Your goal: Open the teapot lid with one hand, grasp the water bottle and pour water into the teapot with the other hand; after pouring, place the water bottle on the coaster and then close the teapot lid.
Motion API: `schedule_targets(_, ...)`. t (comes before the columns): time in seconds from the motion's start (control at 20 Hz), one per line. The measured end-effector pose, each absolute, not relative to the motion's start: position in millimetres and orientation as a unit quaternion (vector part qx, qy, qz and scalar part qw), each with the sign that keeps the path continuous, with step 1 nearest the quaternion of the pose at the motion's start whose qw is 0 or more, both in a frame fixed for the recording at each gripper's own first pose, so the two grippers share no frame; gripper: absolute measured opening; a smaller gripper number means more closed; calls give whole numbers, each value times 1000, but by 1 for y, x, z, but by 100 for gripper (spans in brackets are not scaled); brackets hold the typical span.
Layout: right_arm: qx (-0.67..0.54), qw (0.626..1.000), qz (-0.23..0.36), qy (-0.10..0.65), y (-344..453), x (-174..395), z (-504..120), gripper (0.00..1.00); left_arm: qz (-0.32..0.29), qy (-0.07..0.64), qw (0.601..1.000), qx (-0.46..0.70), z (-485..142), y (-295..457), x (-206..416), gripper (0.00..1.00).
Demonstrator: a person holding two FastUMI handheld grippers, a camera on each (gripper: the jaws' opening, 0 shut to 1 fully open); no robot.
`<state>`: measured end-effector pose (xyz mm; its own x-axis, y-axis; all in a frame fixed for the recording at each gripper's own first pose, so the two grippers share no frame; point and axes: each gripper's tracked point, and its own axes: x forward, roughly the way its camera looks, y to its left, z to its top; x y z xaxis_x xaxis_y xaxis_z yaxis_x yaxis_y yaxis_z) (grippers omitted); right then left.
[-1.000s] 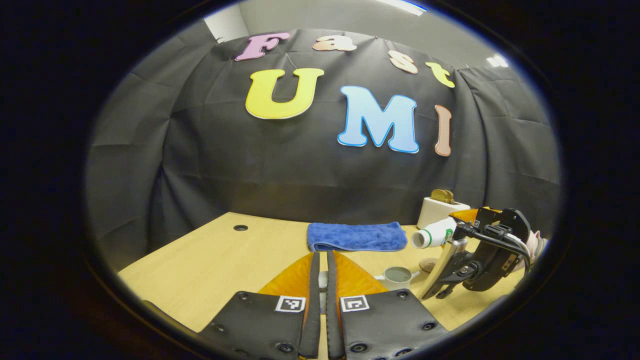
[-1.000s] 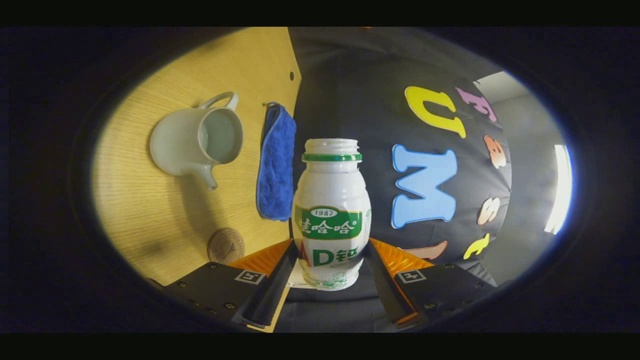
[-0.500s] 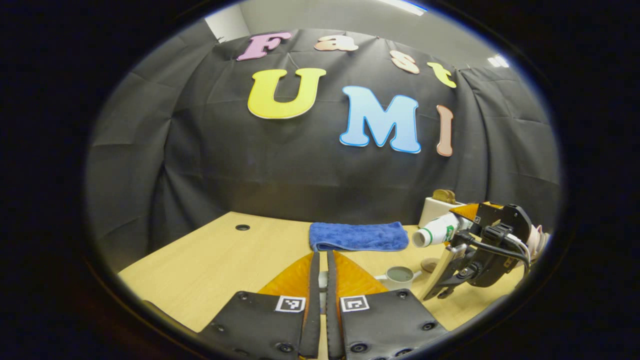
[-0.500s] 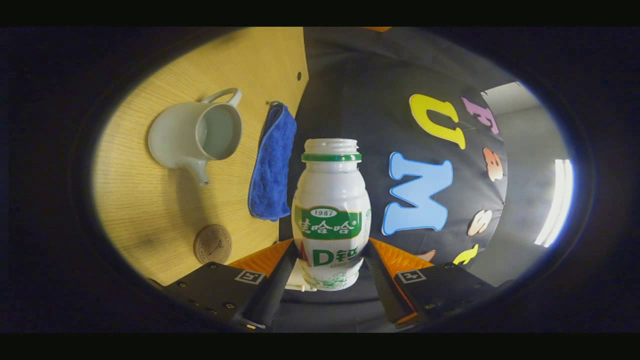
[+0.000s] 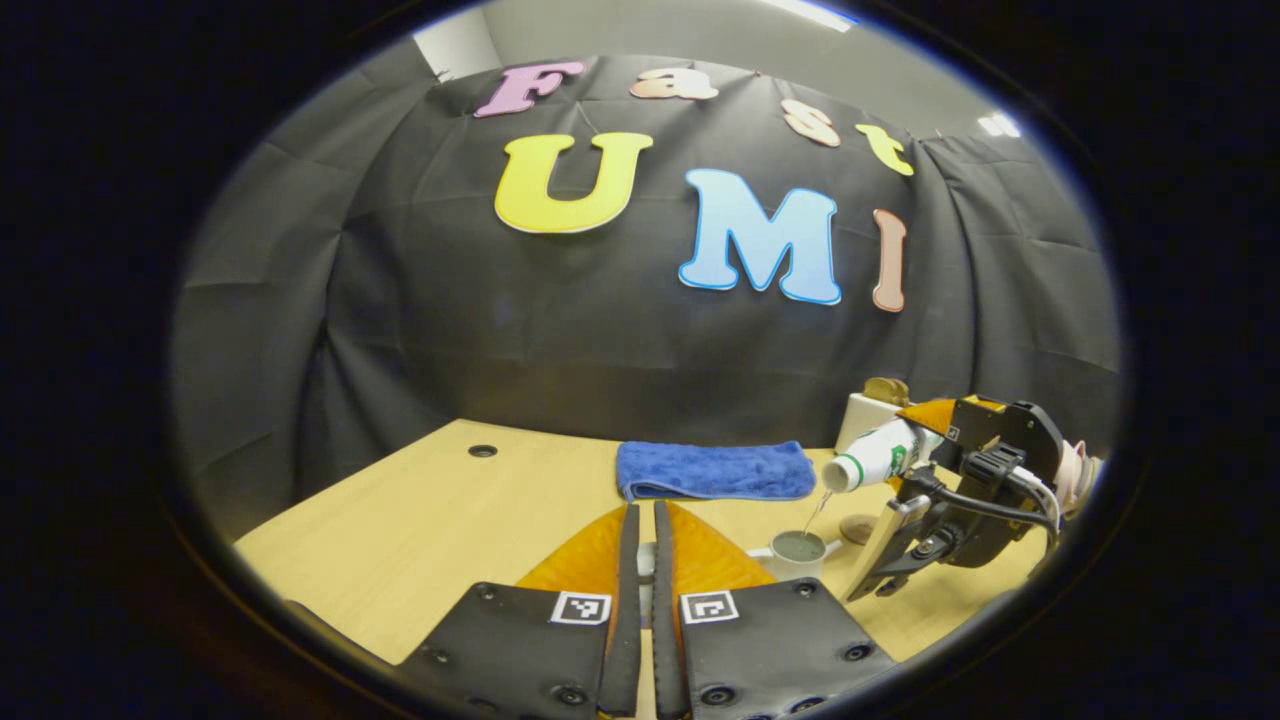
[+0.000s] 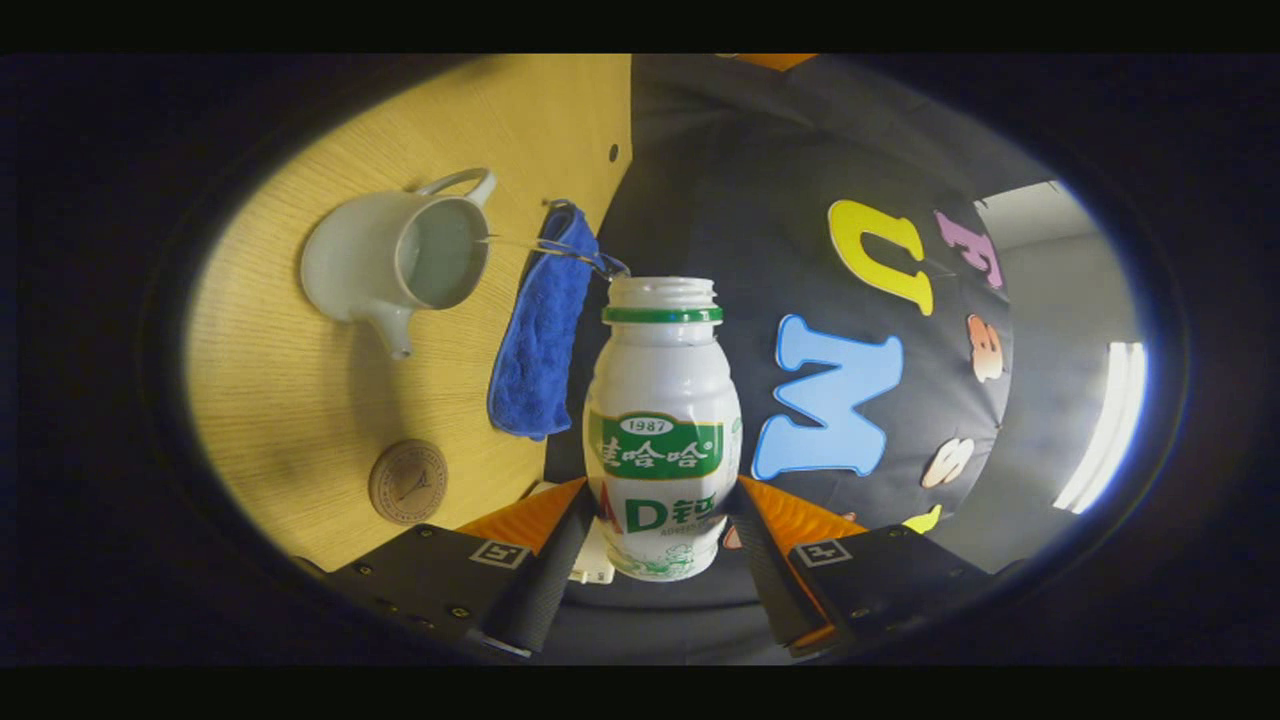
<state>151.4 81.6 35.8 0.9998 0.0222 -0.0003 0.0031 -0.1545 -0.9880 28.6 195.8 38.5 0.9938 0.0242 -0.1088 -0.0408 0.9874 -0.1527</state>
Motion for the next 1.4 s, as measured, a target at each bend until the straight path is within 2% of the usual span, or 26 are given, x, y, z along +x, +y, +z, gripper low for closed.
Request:
schedule_targets(1.05, -784, 620, -5, -31, 80, 155, 60, 80, 14, 60, 995, -77, 36, 195, 30, 11)
schedule_targets(1.15, -786, 617, -6, -34, 81, 157, 63, 81, 14, 61, 995, -77, 35, 195, 29, 15)
schedule_targets(1.2, -787, 616, -6, -35, 81, 156, 63, 80, 14, 61, 995, -77, 35, 195, 30, 12)
schedule_targets(1.35, -791, 611, -4, -37, 81, 158, 63, 81, 15, 61, 995, -76, 34, 195, 29, 11)
schedule_targets(1.4, -792, 609, -5, -37, 82, 158, 65, 80, 15, 62, 995, -76, 34, 196, 29, 15)
